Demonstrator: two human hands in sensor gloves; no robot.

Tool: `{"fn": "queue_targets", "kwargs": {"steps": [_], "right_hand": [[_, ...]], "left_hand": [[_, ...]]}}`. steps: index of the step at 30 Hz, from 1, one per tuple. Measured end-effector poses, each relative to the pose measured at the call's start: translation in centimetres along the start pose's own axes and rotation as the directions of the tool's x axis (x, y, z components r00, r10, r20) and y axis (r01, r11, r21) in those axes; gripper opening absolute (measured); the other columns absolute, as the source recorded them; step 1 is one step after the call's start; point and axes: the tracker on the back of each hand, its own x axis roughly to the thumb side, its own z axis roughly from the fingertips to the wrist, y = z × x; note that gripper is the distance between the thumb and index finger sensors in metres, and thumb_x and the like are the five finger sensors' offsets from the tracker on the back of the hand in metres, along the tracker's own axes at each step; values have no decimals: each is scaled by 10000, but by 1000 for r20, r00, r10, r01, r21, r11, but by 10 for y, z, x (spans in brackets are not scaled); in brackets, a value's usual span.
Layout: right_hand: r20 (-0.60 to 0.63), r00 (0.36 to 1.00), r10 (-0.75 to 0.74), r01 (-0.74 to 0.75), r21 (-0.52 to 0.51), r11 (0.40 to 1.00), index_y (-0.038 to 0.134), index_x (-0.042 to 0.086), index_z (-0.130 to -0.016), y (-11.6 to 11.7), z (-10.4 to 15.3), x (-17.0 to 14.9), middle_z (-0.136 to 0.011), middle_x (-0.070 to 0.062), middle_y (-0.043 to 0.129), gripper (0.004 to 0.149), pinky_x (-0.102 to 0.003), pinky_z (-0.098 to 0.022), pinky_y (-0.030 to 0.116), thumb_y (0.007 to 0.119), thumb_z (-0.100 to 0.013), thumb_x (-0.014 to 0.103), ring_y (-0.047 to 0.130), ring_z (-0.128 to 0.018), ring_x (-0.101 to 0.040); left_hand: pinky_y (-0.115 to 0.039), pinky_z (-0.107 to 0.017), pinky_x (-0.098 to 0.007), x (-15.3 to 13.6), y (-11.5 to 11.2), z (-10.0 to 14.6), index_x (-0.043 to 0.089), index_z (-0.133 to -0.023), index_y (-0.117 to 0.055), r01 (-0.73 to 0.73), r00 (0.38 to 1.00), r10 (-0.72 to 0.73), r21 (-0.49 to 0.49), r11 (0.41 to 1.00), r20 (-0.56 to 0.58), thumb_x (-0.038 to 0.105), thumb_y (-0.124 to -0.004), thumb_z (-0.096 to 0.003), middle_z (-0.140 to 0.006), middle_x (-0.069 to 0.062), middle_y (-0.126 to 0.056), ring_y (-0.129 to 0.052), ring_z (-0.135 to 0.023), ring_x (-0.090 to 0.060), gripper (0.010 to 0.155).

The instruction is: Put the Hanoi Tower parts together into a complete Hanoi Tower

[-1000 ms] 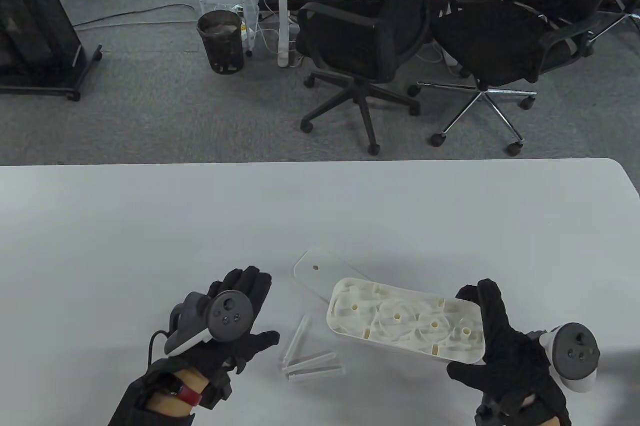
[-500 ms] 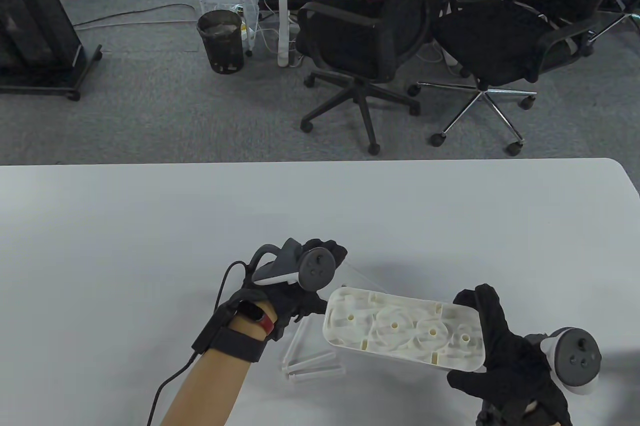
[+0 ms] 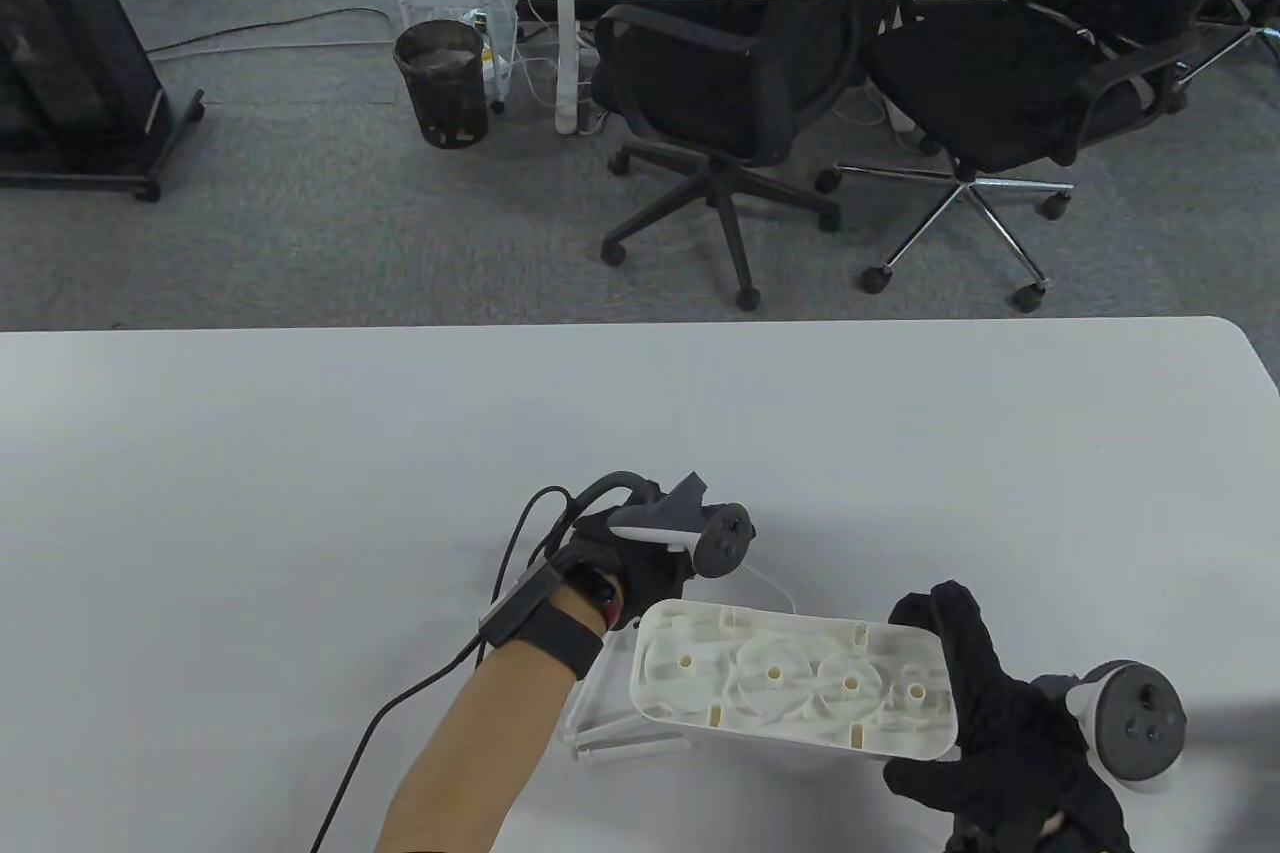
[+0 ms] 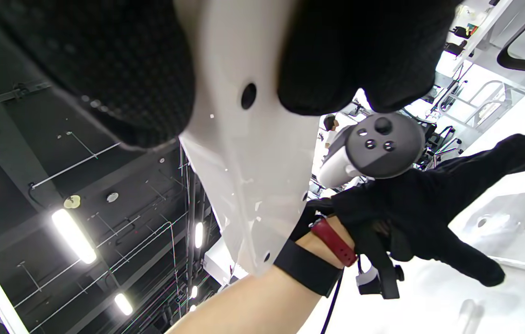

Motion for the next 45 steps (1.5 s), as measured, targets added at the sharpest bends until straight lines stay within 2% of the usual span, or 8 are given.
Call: {"fn": "queue_targets", "kwargs": {"steps": [7,16,24,28,32,36,41,45], "right_hand": [[2,1000,-18,19,-13,1000,22,83,-963,-2,1,0,-1043,-334,220,1217,-538,-570,770,998,-287,350,867,-679,-363],[-7,1000,-19,19,-16,1000,19,81,-962,-2,0,1,-1038,-336,219,1220,-530,-559,778,997,-287,355,878,-660,-350],[-30,999,-15,14,-20,1000,22,81,-962,-2,0,-1,-1037,-338,222,1219,-526,-556,783,997,-286,359,881,-657,-346],[-34,999,-20,18,-34,999,22,80,-962,-3,0,-2,-1037,-338,223,1220,-527,-558,783,997,-285,359,883,-659,-345],[-44,999,-14,13,-40,999,28,79,-965,-3,-1,-2,-1038,-338,231,1217,-524,-558,804,997,-286,365,899,-681,-359],[-48,999,-15,13,-44,999,34,82,-969,-2,-1,-2,-1043,-332,236,1214,-523,-563,815,996,-287,371,902,-711,-376],[-52,999,-13,10,-53,999,40,84,-972,-1,-1,-1,-1045,-330,236,1212,-525,-574,814,996,-287,374,895,-731,-386],[-68,998,-5,2,-53,999,46,79,-975,0,-2,-3,-1045,-331,243,1212,-534,-586,806,996,-286,381,882,-753,-400]], "left_hand": [[-314,-803,-639,-2,1,-11,362,-1054,-49,89,996,-90,-51,995,-14,548,-980,-269,-1196,62,-191,-220,-1151,-328,1233],[-337,-804,-628,-5,-8,-22,371,-1048,-62,89,996,-90,-115,989,-7,473,-990,-312,-1187,87,-241,-261,-1152,-292,1189],[-388,-805,-606,1,-2,-24,348,-1074,-157,139,990,-137,-56,989,37,485,-1031,-261,-1161,50,-400,-438,-1135,-276,1201],[-458,-784,-620,-1,-2,-17,296,-1089,-193,139,988,-139,12,990,67,535,-1031,-252,-1141,-49,-500,-595,-1083,-385,1208],[-506,-743,-656,-16,5,1,245,-1090,-169,19,998,-25,118,993,54,577,-982,-271,-1113,-172,-498,-686,-1012,-495,1201],[-482,-746,-668,-35,26,35,255,-1093,-140,-101,995,98,199,975,25,626,-937,-283,-1111,-201,-493,-687,-1001,-503,1195],[-483,-752,-667,-57,53,85,308,-1103,-128,-247,969,238,278,928,65,701,-864,-303,-1112,-210,-504,-703,-980,-488,1155],[-485,-752,-665,-68,72,128,352,-1106,-141,-353,935,332,379,855,122,709,-856,-312,-1113,-219,-502,-699,-975,-490,1127]]}}
